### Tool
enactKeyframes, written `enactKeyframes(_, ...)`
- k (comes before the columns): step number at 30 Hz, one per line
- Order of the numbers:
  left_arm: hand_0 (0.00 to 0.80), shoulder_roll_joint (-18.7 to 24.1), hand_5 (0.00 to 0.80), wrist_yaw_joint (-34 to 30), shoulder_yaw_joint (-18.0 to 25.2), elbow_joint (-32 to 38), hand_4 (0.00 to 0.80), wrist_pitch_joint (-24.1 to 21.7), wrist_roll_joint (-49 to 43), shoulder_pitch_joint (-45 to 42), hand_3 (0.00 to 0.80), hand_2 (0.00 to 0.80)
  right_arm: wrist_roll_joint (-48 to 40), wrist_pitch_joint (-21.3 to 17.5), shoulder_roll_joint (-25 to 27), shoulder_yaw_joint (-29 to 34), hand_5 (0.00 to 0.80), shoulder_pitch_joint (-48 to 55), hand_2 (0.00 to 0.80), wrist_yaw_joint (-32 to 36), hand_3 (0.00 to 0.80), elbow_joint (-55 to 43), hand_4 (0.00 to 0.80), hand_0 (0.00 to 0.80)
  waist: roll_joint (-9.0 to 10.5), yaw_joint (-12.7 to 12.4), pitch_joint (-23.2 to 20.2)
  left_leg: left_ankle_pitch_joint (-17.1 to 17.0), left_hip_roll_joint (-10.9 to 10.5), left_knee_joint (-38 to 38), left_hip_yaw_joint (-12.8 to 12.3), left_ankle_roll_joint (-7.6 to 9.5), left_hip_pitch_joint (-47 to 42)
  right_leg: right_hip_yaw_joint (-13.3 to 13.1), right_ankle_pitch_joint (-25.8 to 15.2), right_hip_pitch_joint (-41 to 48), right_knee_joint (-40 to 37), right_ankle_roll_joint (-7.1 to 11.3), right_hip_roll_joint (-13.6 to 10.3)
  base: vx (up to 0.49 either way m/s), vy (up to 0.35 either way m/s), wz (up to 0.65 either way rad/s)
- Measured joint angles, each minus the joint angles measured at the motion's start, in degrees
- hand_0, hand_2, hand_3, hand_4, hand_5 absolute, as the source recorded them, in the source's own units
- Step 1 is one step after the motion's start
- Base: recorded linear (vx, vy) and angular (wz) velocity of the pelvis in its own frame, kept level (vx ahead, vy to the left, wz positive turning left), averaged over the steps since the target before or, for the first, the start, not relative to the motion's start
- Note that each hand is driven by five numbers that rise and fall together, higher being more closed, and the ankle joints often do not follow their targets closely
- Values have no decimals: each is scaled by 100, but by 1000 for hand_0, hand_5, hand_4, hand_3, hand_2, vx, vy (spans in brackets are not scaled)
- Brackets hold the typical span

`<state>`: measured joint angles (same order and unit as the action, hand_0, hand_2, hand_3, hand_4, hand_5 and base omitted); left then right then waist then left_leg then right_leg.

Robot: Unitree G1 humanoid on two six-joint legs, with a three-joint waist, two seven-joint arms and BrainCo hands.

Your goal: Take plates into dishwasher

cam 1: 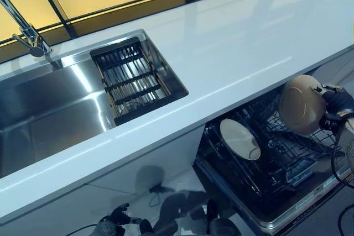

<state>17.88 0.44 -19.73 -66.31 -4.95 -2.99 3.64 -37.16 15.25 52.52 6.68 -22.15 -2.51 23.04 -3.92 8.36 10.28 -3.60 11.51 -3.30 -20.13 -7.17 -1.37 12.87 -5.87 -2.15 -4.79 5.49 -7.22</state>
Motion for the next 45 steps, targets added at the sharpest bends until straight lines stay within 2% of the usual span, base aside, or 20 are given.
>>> enactKeyframes(7,0,-34,0,-4,-53,138,0,0,131,250,0,0,419,21,0,-89,800,-178,800,-117,800,112,800,800,-154,5,215,-11,-7,0,0,14,-1,25,49,11,13,9,-14,-3,-12,1)
enactKeyframes(15,0,-130,0,-5,-155,222,0,2,202,327,0,0,1492,35,0,-347,800,-304,800,-179,800,346,800,800,-323,4,376,-11,-60,-1,5,14,5,41,101,0,67,42,-78,4,5,1)
enactKeyframes(25,0,-109,0,-40,-155,300,0,15,201,362,0,0,2997,5,4,-550,800,-234,800,-109,800,657,800,800,-333,11,532,-11,-103,-2,41,15,4,90,177,-14,196,95,-163,-5,-22,3)
enactKeyframes(31,0,-36,0,-41,-159,468,0,16,203,509,0,0,3248,-47,53,-559,800,-243,800,-98,800,655,800,800,-453,9,779,-12,-133,20,58,17,247,54,384,-512,765,109,-262,-98,-24,1)
enactKeyframes(34,0,37,0,-41,-162,486,0,16,213,644,0,0,3356,-157,62,-616,800,-257,800,-101,800,655,800,800,-501,22,909,-72,-203,19,57,98,416,1,509,-857,1135,120,-380,-109,27,0)
enactKeyframes(40,0,101,0,-48,-286,562,0,-47,277,710,0,0,3566,-320,260,-766,800,-550,800,-27,800,645,800,800,-677,43,1137,-76,-302,-7,27,104,445,-167,720,-1200,1608,153,-500,-17,37,-7)
enactKeyframes(45,0,121,0,-60,-387,619,0,-136,308,743,0,0,3654,-348,297,-853,800,-754,800,65,800,643,800,800,-737,51,1166,-77,-362,-17,-13,106,499,-321,947,-1553,2037,135,-552,3,57,-9)
